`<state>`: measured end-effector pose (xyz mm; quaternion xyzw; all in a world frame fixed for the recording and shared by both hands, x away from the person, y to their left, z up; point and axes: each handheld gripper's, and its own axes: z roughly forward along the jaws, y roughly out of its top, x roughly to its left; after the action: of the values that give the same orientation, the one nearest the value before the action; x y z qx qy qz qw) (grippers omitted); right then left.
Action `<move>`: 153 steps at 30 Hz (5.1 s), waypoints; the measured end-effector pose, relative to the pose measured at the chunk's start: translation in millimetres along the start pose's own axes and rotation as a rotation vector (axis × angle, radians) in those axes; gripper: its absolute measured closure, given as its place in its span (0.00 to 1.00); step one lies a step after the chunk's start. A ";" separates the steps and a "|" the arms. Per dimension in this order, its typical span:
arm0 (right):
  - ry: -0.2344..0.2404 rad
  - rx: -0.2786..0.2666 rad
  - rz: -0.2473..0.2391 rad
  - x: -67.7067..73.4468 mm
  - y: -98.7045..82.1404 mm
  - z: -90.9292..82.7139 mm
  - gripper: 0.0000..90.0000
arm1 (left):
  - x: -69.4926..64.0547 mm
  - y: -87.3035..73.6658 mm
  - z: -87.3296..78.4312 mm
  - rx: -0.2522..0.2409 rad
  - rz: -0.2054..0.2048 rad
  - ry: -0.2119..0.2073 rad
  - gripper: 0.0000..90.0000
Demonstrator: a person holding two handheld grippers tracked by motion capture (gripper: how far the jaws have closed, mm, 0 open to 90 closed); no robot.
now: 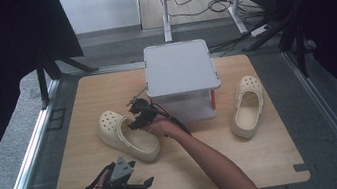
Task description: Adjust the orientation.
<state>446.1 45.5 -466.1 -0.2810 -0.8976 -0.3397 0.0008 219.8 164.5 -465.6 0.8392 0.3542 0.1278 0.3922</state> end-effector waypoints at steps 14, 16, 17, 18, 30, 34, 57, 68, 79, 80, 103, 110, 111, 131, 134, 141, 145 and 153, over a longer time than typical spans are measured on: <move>-0.068 0.025 0.023 6.0 2.8 -0.2 0.86 | 1.3 -0.8 0.4 0.006 -0.003 0.005 0.20; -0.068 0.025 0.022 7.2 3.6 -0.4 0.86 | 1.3 -0.7 -0.1 0.006 -0.004 0.005 0.20; -0.063 0.024 0.025 8.3 4.4 -1.1 0.86 | 1.5 -0.8 -0.3 0.006 -0.004 0.005 0.20; -0.062 0.022 0.021 8.9 4.6 -1.6 0.86 | 1.8 -0.9 -0.4 0.005 -0.005 0.006 0.20; -0.036 -0.020 0.006 19.2 6.7 -18.5 0.86 | 2.3 -0.7 -2.5 0.002 -0.006 0.009 0.20; -0.029 -0.037 -0.007 25.4 4.1 -30.0 0.86 | 2.6 -0.4 -4.2 0.003 -0.006 0.011 0.20; -0.076 -0.073 0.052 25.9 -84.5 -98.6 0.86 | 1.8 4.3 -5.5 -0.005 0.013 -0.059 0.20; -0.142 -0.114 0.168 14.2 -142.4 -124.1 0.86 | 6.0 10.9 2.3 -0.002 0.027 -0.071 0.20; -0.171 -0.158 0.255 11.1 -189.0 -143.2 0.86 | 9.3 13.9 6.5 0.001 0.026 -0.079 0.20; -0.171 -0.158 0.255 11.1 -189.0 -143.2 0.86 | 9.3 13.9 6.5 0.001 0.026 -0.079 0.20; -0.161 -0.224 0.227 8.2 -205.9 -177.0 0.59 | 9.8 13.1 8.8 0.012 0.030 -0.067 0.20; -0.151 -0.264 0.245 4.0 -214.8 -192.2 0.59 | 9.9 13.8 6.2 0.003 0.027 -0.065 0.20; -0.167 -0.277 0.256 0.2 -218.1 -197.7 0.61 | 10.3 14.0 6.1 0.003 0.027 -0.063 0.20; -0.296 -0.086 0.401 -70.1 -218.2 -183.0 0.95 | 11.2 13.6 8.3 0.013 0.029 -0.059 0.20; -0.320 -0.063 0.403 -73.6 -216.7 -182.5 0.97 | 11.3 13.6 8.2 0.012 0.030 -0.060 0.20; -0.384 -0.058 0.423 -79.5 -223.4 -184.6 1.00 | 11.5 13.6 8.3 0.012 0.030 -0.060 0.20; -0.368 -0.071 0.456 -83.2 -238.4 -193.2 1.00 | 11.8 14.0 10.0 0.014 0.030 -0.064 0.20; -0.381 -0.060 0.457 -79.5 -254.8 -207.9 1.00 | 16.5 18.1 12.1 0.006 0.033 -0.077 0.20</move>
<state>345.0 -277.1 -476.7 -0.5342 -0.7847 -0.2983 -0.0994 246.5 161.1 -461.1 0.8503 0.3256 0.1010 0.4010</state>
